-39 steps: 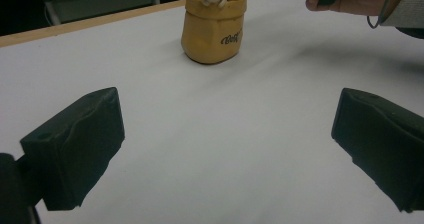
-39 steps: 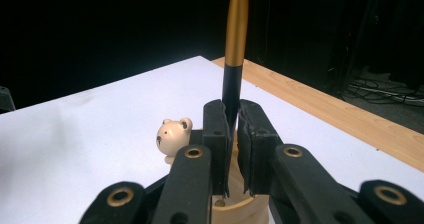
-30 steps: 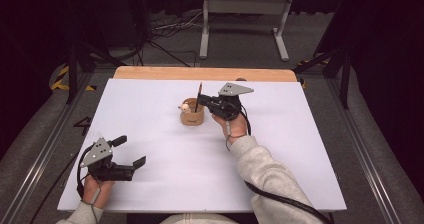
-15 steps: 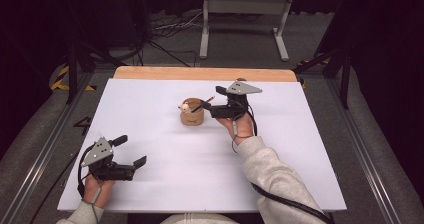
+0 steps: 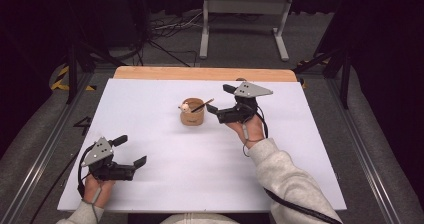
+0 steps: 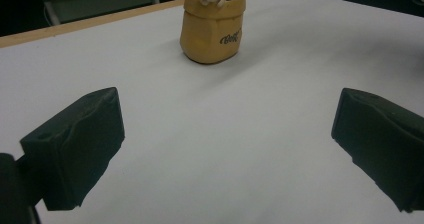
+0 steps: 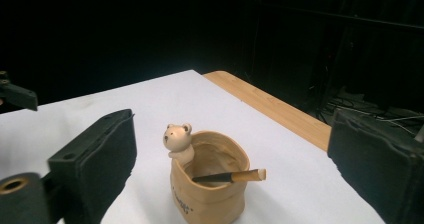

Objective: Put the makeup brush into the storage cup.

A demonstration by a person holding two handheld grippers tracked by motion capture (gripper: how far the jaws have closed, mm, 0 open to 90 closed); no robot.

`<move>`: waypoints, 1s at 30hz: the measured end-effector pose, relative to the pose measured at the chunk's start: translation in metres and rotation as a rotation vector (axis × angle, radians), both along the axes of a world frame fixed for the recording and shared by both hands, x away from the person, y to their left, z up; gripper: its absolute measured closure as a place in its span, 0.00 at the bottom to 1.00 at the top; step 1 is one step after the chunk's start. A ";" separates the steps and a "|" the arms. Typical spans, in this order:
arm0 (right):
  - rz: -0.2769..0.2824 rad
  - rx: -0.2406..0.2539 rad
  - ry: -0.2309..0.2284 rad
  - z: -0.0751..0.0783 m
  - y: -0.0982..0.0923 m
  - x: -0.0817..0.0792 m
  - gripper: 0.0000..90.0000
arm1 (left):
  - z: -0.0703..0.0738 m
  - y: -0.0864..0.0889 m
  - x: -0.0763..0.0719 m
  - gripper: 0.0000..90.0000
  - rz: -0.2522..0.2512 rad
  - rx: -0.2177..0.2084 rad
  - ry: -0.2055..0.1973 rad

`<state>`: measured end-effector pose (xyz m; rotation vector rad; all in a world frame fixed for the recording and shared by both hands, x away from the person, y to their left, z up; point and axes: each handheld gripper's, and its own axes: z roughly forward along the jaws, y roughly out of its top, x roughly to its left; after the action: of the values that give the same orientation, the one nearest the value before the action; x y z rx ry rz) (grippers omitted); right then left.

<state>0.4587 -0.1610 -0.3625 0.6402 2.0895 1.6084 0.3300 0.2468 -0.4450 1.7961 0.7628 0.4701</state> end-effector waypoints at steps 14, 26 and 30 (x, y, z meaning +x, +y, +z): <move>0.001 -0.010 -0.024 0.012 -0.040 -0.029 0.00 | 0.000 0.000 0.000 0.01 0.005 -0.001 -0.004; -0.036 -0.004 -0.045 0.007 -0.077 -0.045 0.00 | -0.001 0.000 0.000 0.01 0.002 -0.008 -0.002; -0.043 -0.024 -0.059 0.005 -0.086 -0.051 0.00 | -0.001 0.000 0.000 0.01 -0.001 -0.016 -0.007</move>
<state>0.4074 -0.2472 -0.3578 0.6175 2.0360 1.5582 0.3300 0.2465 -0.4459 1.7790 0.7588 0.4678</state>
